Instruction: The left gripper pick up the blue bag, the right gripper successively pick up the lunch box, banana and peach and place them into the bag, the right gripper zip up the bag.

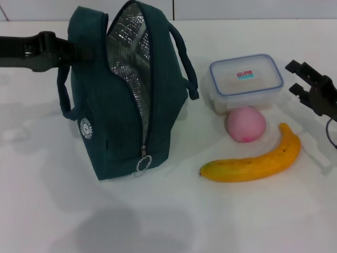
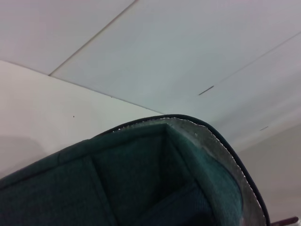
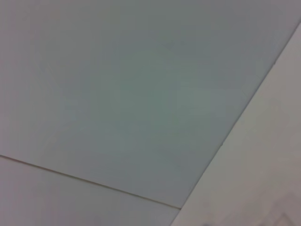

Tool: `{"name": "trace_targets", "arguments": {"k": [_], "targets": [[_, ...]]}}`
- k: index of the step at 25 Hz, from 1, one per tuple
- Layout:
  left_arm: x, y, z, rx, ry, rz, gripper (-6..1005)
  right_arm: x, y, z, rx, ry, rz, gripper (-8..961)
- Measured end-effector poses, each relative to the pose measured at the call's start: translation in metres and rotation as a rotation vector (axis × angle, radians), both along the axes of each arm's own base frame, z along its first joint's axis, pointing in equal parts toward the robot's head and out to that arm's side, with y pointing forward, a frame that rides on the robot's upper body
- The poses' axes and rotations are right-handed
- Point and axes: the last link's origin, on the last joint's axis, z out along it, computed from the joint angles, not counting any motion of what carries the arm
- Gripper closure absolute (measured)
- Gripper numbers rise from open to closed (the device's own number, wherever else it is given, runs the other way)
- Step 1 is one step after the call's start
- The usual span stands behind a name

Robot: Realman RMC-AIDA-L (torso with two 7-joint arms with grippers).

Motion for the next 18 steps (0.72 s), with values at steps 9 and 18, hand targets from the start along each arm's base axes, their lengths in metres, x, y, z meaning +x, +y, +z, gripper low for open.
{"name": "trace_targets", "arguments": {"k": [9, 18], "targets": [[0.007, 0.004, -0.001, 0.002, -0.001, -0.028, 956, -0.019, 0.027, -0.007, -0.02, -0.036, 0.002, 164], [0.008, 0.004, -0.003, 0.003, 0.003, -0.039, 955, -0.027, 0.035, -0.012, -0.037, -0.054, 0.001, 190]]}}
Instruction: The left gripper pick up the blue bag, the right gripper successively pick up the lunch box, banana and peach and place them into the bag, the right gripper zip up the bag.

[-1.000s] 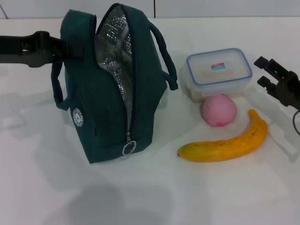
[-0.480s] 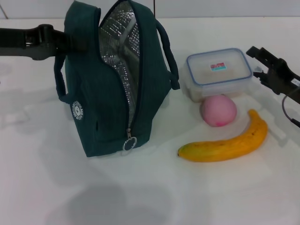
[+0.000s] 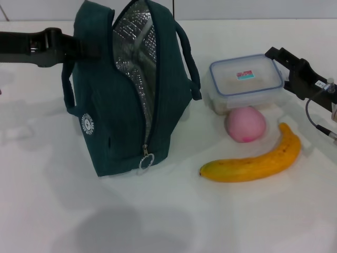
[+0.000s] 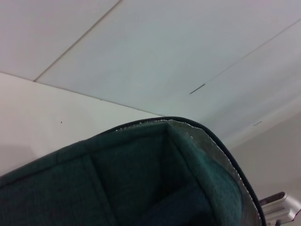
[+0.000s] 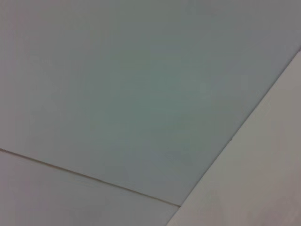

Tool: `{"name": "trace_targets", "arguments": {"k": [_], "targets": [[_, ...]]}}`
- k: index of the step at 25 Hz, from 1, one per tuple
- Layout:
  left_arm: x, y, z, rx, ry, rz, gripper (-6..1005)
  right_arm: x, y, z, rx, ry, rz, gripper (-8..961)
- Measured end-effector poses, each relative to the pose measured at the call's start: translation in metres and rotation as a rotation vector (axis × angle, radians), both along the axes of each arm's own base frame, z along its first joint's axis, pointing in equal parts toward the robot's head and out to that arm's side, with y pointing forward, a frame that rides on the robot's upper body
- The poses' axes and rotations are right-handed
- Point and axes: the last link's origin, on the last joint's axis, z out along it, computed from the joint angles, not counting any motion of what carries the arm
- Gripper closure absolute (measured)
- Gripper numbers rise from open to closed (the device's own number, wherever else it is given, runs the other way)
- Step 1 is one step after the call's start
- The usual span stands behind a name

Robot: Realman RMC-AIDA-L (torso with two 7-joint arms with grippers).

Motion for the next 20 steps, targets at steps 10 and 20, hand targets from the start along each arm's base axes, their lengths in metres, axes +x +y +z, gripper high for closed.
{"name": "trace_targets", "arguments": {"k": [10, 20], "targets": [[-0.0025, -0.0025, -0.0013, 0.001, 0.003, -0.008, 953, 0.0064, -0.005, 0.0017, 0.006, -0.008, -0.004, 257], [-0.0023, -0.0028, -0.0021, 0.001, 0.007, -0.017, 952, 0.0072, -0.0049, 0.0051, 0.03, 0.007, -0.009, 499]]}}
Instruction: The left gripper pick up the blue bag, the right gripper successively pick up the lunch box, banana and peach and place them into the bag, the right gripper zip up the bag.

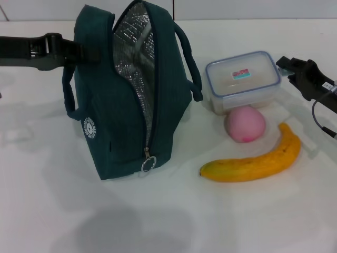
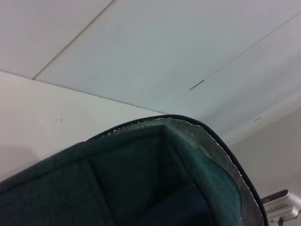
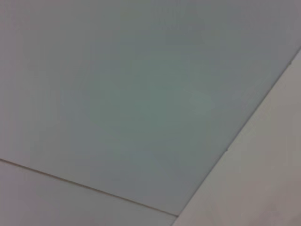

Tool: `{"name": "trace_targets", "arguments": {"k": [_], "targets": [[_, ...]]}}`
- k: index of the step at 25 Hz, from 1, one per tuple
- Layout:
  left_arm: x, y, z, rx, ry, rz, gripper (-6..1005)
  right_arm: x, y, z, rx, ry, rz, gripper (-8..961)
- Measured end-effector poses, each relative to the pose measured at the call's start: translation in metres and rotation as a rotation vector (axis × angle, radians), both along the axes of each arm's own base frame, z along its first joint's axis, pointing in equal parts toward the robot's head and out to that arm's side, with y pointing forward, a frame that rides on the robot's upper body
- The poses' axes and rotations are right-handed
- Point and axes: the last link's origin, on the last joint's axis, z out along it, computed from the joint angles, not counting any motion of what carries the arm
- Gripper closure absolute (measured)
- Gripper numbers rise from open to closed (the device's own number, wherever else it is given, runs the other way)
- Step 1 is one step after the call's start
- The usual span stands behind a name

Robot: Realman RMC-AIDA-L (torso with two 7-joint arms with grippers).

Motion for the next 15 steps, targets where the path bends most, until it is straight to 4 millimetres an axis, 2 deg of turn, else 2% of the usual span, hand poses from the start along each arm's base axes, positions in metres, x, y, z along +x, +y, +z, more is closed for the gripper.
{"name": "trace_targets", "arguments": {"k": [4, 7, 15], "targets": [[0.0005, 0.0002, 0.0001, 0.0, -0.001, -0.002, 951, 0.0004, -0.0006, 0.0008, 0.009, -0.008, 0.008, 683], [0.0018, 0.0008, -0.0004, -0.001, -0.001, -0.005, 950, -0.0003, -0.0007, 0.0011, 0.012, -0.013, 0.016, 855], [0.0042, 0.0029, 0.0003, 0.004, -0.003, -0.01, 949, -0.0059, -0.0009, 0.007, 0.057, -0.002, 0.064, 857]]}}
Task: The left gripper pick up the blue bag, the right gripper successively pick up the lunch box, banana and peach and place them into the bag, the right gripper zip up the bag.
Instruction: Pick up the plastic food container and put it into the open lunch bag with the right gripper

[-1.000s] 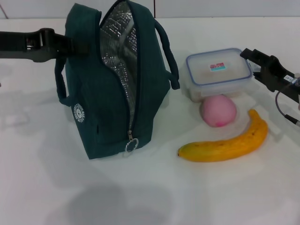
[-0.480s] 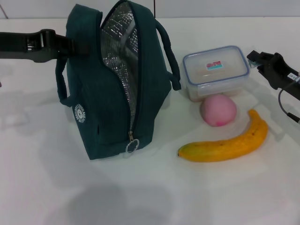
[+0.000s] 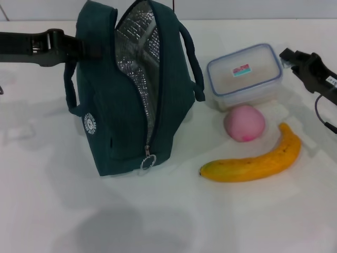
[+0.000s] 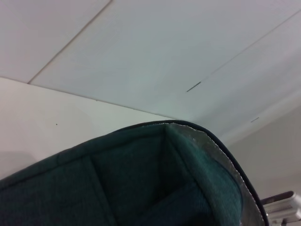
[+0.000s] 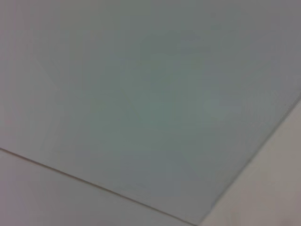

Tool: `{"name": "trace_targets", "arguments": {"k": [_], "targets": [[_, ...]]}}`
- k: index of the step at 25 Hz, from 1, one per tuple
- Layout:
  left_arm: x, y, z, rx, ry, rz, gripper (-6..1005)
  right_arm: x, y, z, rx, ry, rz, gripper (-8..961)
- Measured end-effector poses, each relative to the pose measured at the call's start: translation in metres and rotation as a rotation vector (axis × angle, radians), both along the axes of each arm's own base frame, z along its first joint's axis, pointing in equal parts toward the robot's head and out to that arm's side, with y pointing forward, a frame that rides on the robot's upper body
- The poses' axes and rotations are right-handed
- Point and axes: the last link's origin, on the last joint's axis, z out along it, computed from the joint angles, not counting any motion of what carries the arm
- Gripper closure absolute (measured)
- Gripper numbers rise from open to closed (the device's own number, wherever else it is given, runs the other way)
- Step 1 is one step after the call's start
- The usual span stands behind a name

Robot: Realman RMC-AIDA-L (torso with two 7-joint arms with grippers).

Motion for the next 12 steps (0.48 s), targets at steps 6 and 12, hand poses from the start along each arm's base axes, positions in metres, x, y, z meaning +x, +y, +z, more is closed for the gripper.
{"name": "trace_targets", "arguments": {"k": [6, 12], "targets": [[-0.001, 0.0, -0.001, 0.0, -0.004, 0.004, 948, -0.006, -0.003, 0.016, 0.074, 0.066, 0.059, 856], [0.0, -0.003, -0.007, -0.028, -0.052, 0.011, 947, -0.014, -0.006, 0.034, 0.145, 0.137, 0.13, 855]]}}
